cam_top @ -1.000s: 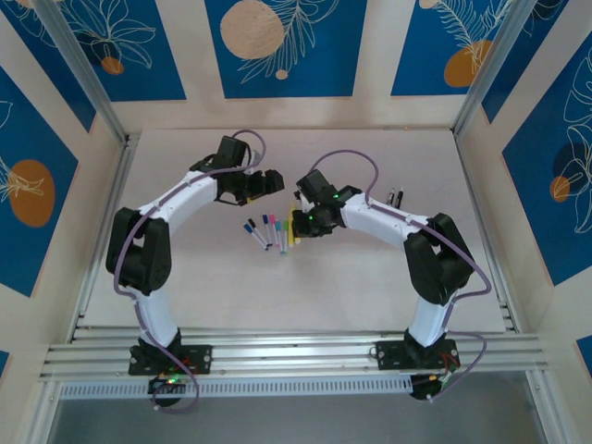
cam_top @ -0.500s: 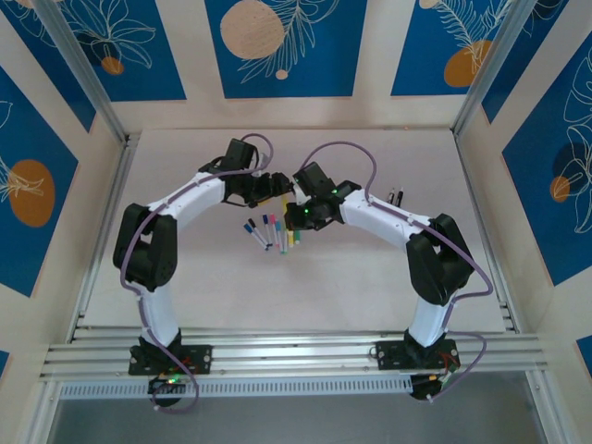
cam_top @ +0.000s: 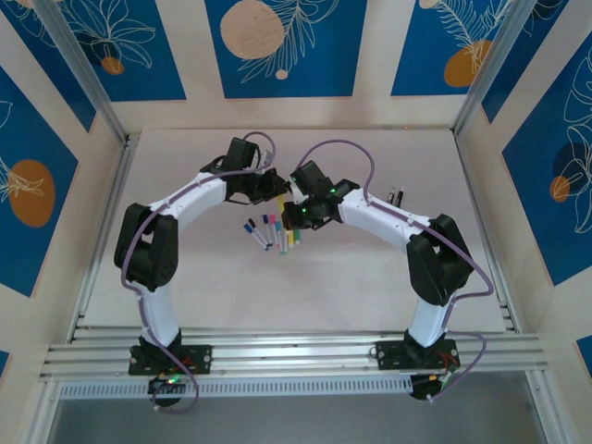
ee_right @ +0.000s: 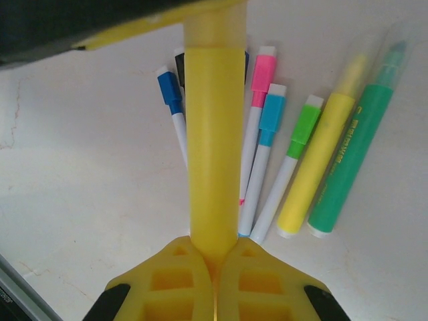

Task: Open the pen caps

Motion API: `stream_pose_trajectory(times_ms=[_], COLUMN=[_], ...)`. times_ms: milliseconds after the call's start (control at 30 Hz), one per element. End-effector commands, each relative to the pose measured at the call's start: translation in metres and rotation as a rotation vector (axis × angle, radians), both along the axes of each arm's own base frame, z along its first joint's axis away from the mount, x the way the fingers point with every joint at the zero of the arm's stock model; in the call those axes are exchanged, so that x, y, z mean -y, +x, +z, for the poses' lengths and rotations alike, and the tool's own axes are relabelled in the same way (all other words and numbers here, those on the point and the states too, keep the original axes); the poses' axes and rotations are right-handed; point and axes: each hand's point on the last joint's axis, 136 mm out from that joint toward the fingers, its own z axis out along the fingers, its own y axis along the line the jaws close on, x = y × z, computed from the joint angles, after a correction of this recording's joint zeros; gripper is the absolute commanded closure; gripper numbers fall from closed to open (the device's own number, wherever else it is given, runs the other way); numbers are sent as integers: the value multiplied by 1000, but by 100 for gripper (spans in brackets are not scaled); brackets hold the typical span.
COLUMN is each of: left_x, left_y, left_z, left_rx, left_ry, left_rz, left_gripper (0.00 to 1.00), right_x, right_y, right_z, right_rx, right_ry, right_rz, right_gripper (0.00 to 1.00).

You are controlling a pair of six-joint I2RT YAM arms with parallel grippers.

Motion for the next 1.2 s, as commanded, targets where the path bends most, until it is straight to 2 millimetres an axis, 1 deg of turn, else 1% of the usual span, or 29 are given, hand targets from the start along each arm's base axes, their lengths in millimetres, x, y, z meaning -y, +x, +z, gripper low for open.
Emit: stream_pose_trajectory(times_ms=[0,167,200,233,333,367,433,533,633,733,767,833,867,1033,1100,1167], left_x=[6,7,7,8,9,9,10,10,11,12,12,12,11,8,4,-9], left_y=[-1,0,0,0,1,0,1,1,0,-1,-1,-1,-1,4,8,18], left_z=[1,1,2,3,6,6,9,10,10,9,9,8,7,12,15,19], left_rx=[8,8,9,8,12,10,13,13,9,3,3,4,4,31,39,55], left_ry=[-11,-24,-27,-31,-37,-38,-43,-46,-52,-55,-57,-52,-47,-27,-15,24], left_rz=[-16,-9,-9,-9,-11,-13,-13,-15,-18,-22,-23,-24,-21,-19,-11,19], left_gripper=[100,100,100,100,100,100,100,100,100,100,100,100,100,100,100,100], right_x=[-6,-4,-4,-4,-4,-4,-4,-5,-6,-7,-7,-6,-6,-6,-7,-9], right_y=[4,5,5,5,4,5,5,7,11,15,16,17,17,9,2,-14], right_z=[14,9,8,7,3,3,0,0,-1,-3,-4,-6,-7,-9,-10,-10], right_rx=[28,20,16,14,5,5,2,3,5,6,3,-5,-7,-28,-48,-85], right_ry=[20,11,8,6,1,-1,-6,-6,-14,-26,-32,-48,-54,-34,-24,0], right_rz=[14,6,5,4,4,4,2,2,-1,-7,-9,-13,-17,1,19,46], right_gripper=[100,100,95,87,68,65,63,62,63,68,74,95,100,100,100,100])
